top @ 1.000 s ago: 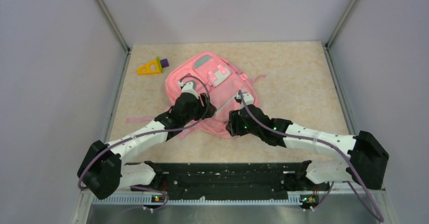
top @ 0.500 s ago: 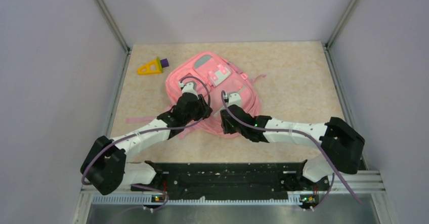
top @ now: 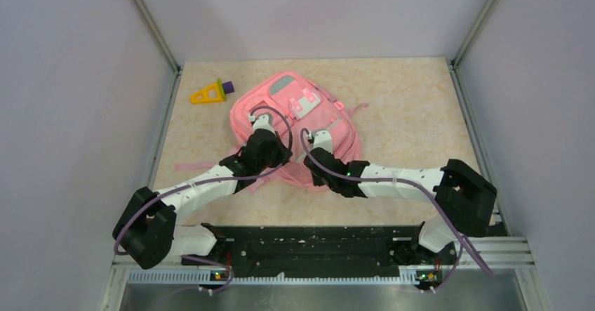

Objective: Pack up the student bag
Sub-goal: Zip the student bag at the center of the board.

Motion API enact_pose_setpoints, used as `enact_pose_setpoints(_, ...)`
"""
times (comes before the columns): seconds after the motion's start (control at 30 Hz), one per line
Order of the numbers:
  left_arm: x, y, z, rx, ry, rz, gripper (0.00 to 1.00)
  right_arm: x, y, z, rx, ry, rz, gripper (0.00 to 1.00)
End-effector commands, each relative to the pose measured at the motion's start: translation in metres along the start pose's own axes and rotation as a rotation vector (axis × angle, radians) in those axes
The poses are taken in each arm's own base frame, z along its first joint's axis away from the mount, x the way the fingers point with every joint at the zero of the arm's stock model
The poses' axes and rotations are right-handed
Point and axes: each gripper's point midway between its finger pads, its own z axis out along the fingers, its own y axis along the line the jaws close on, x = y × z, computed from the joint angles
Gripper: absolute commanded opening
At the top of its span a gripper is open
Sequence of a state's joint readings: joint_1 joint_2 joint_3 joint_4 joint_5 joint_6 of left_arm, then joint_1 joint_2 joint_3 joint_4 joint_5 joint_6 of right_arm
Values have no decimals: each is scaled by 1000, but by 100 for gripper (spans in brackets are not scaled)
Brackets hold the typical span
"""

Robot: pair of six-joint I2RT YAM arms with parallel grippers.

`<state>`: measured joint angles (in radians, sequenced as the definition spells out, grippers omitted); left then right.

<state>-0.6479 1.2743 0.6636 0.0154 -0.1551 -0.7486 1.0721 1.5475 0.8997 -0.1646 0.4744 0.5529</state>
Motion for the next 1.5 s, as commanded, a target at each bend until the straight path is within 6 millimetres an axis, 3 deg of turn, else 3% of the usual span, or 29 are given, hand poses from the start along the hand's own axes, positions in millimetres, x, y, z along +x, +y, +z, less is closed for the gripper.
enact_pose_setpoints(0.0, -2, 44, 0, -160, -15, 143, 0, -36, -43, -10, 91, -42, 3, 0)
enact_pose_setpoints(0.23, -7, 66, -4, -255, -25, 247, 0, -52, -93, -6, 134, -19, 7, 0)
enact_pose_setpoints(0.37, -8, 68, -5, -251, -27, 305, 0, -66, -117, 10, 117, -37, 31, 0)
enact_pose_setpoints(0.47, -10, 65, -6, -231, -27, 343, 0, -80, -142, 26, 119, -58, 49, 0)
enact_pose_setpoints(0.57, -13, 59, -9, -198, -21, 403, 0, -94, -154, 37, 79, -74, 72, 0)
enact_pose_setpoints(0.63, -16, 52, -11, -173, -21, 451, 0, -102, -152, 39, 3, -88, 76, 0)
enact_pose_setpoints(0.7, -20, 38, -15, -138, -27, 516, 0, -109, -144, 35, -64, -110, 45, 0)
enact_pose_setpoints(0.73, -21, 28, -17, -123, -40, 553, 7, -110, -138, 32, -102, -117, 19, 0)
enact_pose_setpoints(0.83, -31, -11, -24, -58, -101, 666, 46, -110, -131, 26, -157, -127, -28, 0)
enact_pose_setpoints(0.97, -35, -69, -24, 73, -164, 756, 78, -104, -130, 25, -166, -118, -59, 0)
enact_pose_setpoints(1.07, -22, -105, -9, 183, -154, 811, 80, -103, -126, 24, -192, -120, -51, 0)
enact_pose_setpoints(1.23, 10, -132, 25, 243, -131, 952, 81, -109, -119, 23, -225, -143, -34, 0)
enact_pose_setpoints(1.33, 20, -147, 30, 257, -150, 1006, 81, -109, -118, 23, -230, -143, -33, 0)
enact_pose_setpoints(1.47, 14, -154, 23, 233, -193, 1011, 81, -109, -122, 24, -210, -142, -28, 0)
